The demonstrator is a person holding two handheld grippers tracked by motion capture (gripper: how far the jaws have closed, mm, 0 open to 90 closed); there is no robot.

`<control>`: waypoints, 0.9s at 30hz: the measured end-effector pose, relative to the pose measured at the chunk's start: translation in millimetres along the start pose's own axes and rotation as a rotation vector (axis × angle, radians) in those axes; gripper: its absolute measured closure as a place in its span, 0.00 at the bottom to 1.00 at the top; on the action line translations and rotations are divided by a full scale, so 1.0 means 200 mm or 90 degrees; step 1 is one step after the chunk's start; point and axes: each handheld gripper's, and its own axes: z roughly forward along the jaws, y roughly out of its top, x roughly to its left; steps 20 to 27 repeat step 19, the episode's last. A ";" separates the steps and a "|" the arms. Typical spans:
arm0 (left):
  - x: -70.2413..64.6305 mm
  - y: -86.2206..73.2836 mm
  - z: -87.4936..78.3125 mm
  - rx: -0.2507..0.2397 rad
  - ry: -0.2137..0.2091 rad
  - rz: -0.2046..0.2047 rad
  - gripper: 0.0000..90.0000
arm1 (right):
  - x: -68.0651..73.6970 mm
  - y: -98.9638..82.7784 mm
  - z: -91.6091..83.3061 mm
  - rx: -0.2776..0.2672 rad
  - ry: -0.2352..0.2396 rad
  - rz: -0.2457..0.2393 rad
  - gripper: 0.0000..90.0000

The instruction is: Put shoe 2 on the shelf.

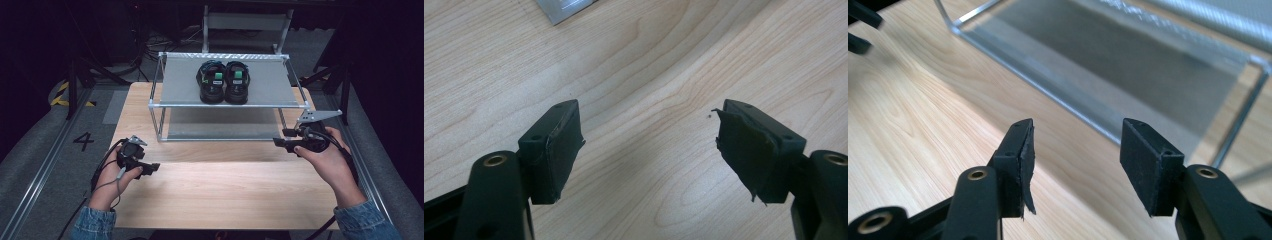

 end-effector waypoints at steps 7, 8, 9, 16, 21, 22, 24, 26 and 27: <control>0.00 -0.01 0.01 0.003 0.002 -0.006 0.29 | -0.06 -0.14 0.03 0.026 -0.011 0.031 0.52; 0.01 -0.01 0.01 0.002 0.003 -0.006 0.29 | -0.07 -0.16 0.03 0.030 -0.014 0.035 0.52; 0.01 -0.01 0.01 0.004 0.002 -0.007 0.29 | -0.09 -0.19 0.04 0.033 -0.017 0.040 0.52; 0.01 -0.01 0.01 0.002 0.002 -0.007 0.29 | -0.13 -0.29 0.08 0.042 -0.025 0.050 0.51; 0.01 -0.01 0.01 0.001 -0.001 -0.004 0.29 | -0.15 -0.34 0.08 0.039 -0.030 0.049 0.50; 0.01 -0.01 0.01 0.001 -0.001 -0.004 0.29 | -0.15 -0.34 0.08 0.039 -0.030 0.049 0.50; 0.01 -0.01 0.01 0.001 -0.001 -0.004 0.29 | -0.15 -0.34 0.08 0.039 -0.030 0.049 0.50; 0.01 -0.01 0.01 0.001 -0.001 -0.004 0.29 | -0.15 -0.34 0.08 0.039 -0.030 0.049 0.50; 0.01 -0.01 0.01 0.001 -0.001 -0.004 0.29 | -0.15 -0.34 0.08 0.039 -0.030 0.049 0.50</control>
